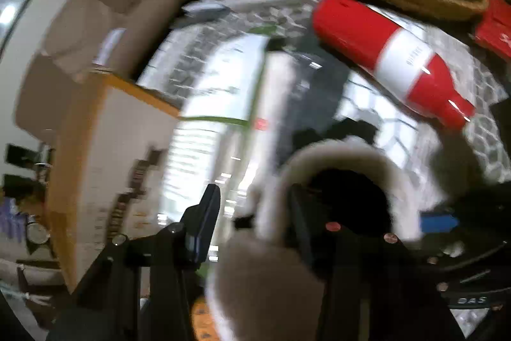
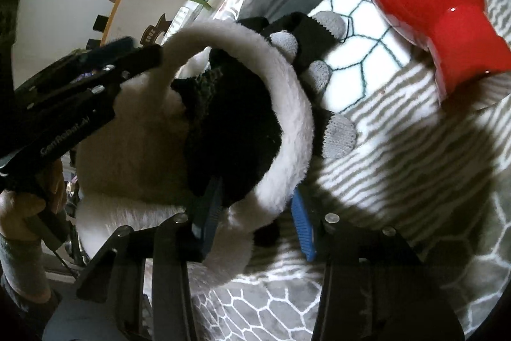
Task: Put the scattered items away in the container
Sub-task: 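Grasp the white fluffy earmuff band with the right gripper and lift, then carry the earmuff over the cardboard box and lower it inside, then open the right gripper to release the earmuff and withdraw, then grasp the orange knit glove with the right gripper and lift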
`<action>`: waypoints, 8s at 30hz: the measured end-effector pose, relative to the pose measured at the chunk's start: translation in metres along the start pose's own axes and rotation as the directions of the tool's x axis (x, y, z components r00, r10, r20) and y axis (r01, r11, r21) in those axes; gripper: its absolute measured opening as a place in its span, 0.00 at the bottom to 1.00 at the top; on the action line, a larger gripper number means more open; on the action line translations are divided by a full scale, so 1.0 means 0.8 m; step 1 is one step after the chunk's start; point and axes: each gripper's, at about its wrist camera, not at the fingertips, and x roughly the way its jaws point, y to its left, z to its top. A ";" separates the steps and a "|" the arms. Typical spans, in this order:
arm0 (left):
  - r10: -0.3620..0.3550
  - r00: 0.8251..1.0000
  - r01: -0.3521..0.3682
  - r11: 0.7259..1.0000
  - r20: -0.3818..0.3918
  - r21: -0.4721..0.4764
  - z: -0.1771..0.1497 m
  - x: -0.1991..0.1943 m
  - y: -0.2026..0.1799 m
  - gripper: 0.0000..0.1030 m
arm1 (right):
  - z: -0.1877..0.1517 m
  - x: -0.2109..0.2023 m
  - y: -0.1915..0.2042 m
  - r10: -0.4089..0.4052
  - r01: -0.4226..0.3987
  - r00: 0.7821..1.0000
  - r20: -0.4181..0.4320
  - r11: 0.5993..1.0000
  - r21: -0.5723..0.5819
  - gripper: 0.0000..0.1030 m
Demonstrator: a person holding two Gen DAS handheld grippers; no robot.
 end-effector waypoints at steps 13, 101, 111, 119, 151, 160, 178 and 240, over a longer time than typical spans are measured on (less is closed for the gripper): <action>-0.050 0.987 0.072 0.987 -0.150 0.143 -0.003 0.028 -0.025 0.45 | -0.008 -0.006 0.000 0.000 0.000 1.000 -0.012 1.000 -0.009 0.39; -0.260 0.958 0.051 0.562 -0.118 -0.826 -0.132 0.170 0.533 0.56 | 0.453 0.279 0.413 -0.549 0.416 0.835 -0.028 0.664 -0.622 0.38; -0.287 0.956 0.087 0.464 -0.057 -0.882 -0.140 0.102 0.533 0.59 | 0.436 0.181 0.431 -0.453 0.339 0.889 -0.059 0.741 -0.580 0.39; -0.354 0.934 0.111 0.413 -0.047 -0.904 -0.125 0.123 0.495 0.59 | 0.406 0.256 0.397 -0.564 0.377 0.805 -0.183 0.726 -0.575 0.44; -0.298 0.954 0.148 0.418 0.019 -0.896 -0.169 0.023 0.502 0.82 | 0.404 0.092 0.378 -0.407 0.330 0.910 -0.076 0.824 -0.460 0.45; -0.123 0.991 0.087 0.383 0.043 -0.920 -0.288 -0.122 0.426 0.89 | 0.256 0.020 0.382 -0.317 0.220 0.945 -0.082 0.800 -0.558 0.63; -0.237 0.972 0.038 0.154 0.000 -0.987 -0.389 -0.088 0.364 0.89 | 0.062 0.079 0.376 -0.387 0.192 0.881 -0.274 0.820 -0.539 0.63; -0.270 0.937 0.270 0.147 0.224 -0.952 -0.313 -0.161 0.175 0.16 | 0.040 -0.016 0.214 -0.268 0.201 0.925 -0.269 0.946 -0.255 0.56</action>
